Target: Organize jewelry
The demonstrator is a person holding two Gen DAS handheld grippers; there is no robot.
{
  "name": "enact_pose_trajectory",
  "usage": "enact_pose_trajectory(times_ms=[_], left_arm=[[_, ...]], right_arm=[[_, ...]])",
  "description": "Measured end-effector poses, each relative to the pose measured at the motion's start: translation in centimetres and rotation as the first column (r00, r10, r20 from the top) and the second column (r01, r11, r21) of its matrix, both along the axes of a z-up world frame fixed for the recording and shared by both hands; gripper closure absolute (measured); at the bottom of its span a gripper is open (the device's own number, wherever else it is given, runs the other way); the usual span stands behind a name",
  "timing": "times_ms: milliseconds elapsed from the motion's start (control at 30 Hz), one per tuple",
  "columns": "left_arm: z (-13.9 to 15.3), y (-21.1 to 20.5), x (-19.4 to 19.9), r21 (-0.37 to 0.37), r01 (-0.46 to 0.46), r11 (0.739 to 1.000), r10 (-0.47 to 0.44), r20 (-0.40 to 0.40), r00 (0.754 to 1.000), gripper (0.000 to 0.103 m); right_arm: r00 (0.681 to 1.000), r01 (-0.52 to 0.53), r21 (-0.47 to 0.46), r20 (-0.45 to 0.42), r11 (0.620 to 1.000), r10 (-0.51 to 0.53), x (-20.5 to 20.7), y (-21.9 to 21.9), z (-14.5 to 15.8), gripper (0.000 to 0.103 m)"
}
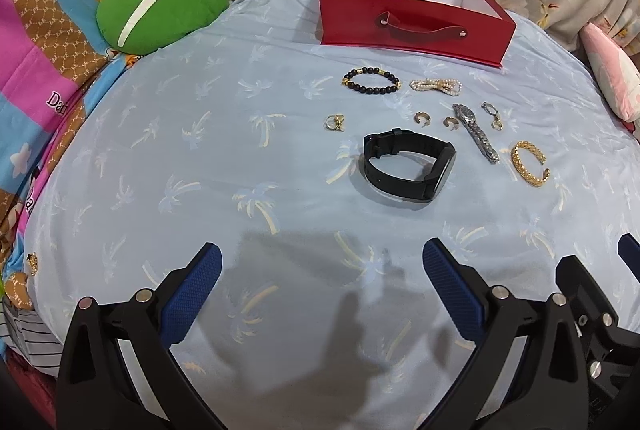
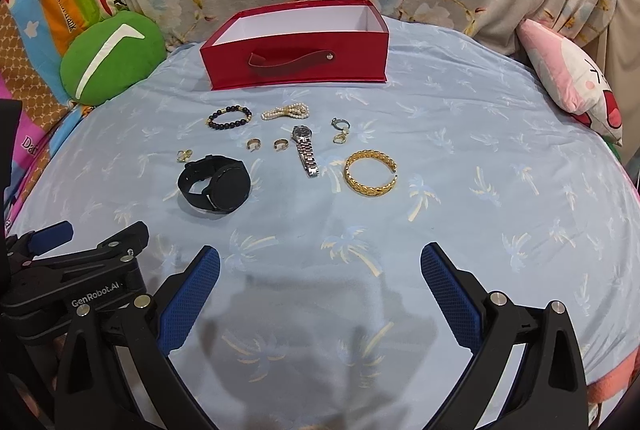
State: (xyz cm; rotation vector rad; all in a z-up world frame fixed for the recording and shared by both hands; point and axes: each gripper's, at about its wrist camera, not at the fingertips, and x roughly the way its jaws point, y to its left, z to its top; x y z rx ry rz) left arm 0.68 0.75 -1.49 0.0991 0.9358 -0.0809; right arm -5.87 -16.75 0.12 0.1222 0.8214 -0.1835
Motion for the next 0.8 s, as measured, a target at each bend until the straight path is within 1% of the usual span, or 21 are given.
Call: enact_pose_trajectory(times_ms=[400, 800], left_arm=[[-0.9, -1.1, 2.1, 0.003, 0.011, 1.0, -0.01, -0.029, 1.0, 0.005], [-2.6, -4.0, 4.8, -0.004, 0.06, 0.998, -0.06, -0.07, 0.996, 0.005]], right_arm=[[0.999, 0.027, 0.022, -0.027, 0.999, -0.026, 2.1, -2.2, -1.2, 0.005], [0.995, 0.083, 0.033, -0.052, 0.996, -0.081, 4.2, -5.2, -2.5, 0.005]])
